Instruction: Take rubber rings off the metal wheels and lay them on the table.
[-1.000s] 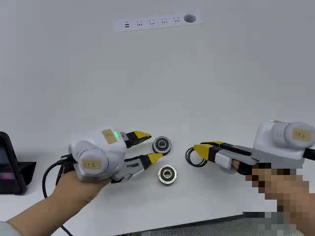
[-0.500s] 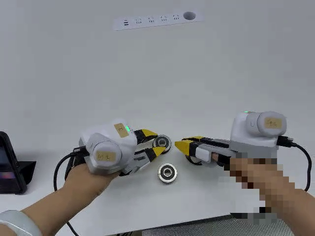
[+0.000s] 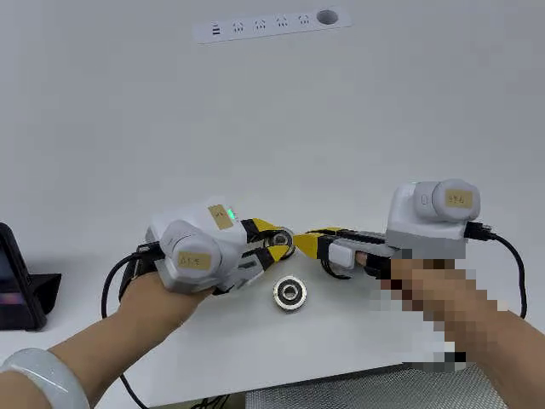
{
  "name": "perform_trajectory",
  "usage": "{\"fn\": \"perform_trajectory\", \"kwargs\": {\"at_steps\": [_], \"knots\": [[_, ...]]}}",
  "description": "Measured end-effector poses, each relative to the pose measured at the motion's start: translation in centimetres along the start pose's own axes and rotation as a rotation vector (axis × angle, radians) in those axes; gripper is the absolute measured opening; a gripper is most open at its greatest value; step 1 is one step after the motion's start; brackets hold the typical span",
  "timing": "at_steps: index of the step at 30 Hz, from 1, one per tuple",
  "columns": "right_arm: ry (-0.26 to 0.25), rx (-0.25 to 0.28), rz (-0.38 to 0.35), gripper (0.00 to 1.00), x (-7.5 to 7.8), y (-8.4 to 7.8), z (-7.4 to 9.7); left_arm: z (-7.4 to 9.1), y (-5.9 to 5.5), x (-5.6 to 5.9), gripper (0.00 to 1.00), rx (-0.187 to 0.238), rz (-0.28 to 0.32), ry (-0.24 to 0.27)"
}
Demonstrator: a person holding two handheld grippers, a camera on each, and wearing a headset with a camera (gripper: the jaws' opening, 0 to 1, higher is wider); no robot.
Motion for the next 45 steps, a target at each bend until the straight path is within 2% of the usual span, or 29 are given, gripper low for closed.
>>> {"fn": "perform_trajectory", "kwargs": {"at_steps": [15,25,33,41,45], "knots": [[0.012,-0.022,-0.07,0.2,0.0,-0.8,-1.4,0.0,0.0,0.0,0.14,0.007,0.002,0.006],[0.029,-0.028,-0.17,0.2,-0.3,-1.0,-0.8,0.0,0.0,-0.1,0.14,0.012,0.005,0.008],[0.022,-0.027,-0.157,0.17,-0.4,-1.0,-0.4,0.0,-0.1,-0.1,0.14,0.012,0.005,0.008],[0.0,-0.026,-0.124,0.04,0.3,-0.9,-0.3,0.0,-0.1,-0.1,0.14,0.013,0.006,0.008],[0.002,-0.023,-0.119,0.02,0.1,-0.7,-0.4,0.0,-0.1,0.0,0.14,0.013,0.007,0.009]]}}
Point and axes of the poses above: the centre of the closed fingertips' face, and the gripper's own axes: z roughly backward along the fingers, x roughly to its right, y roughly out of its top, the point moved 4 cm from there along z, roughly backward along the fingers, and after that the axes turned 15 degrees about x, right-handed, at the moved point
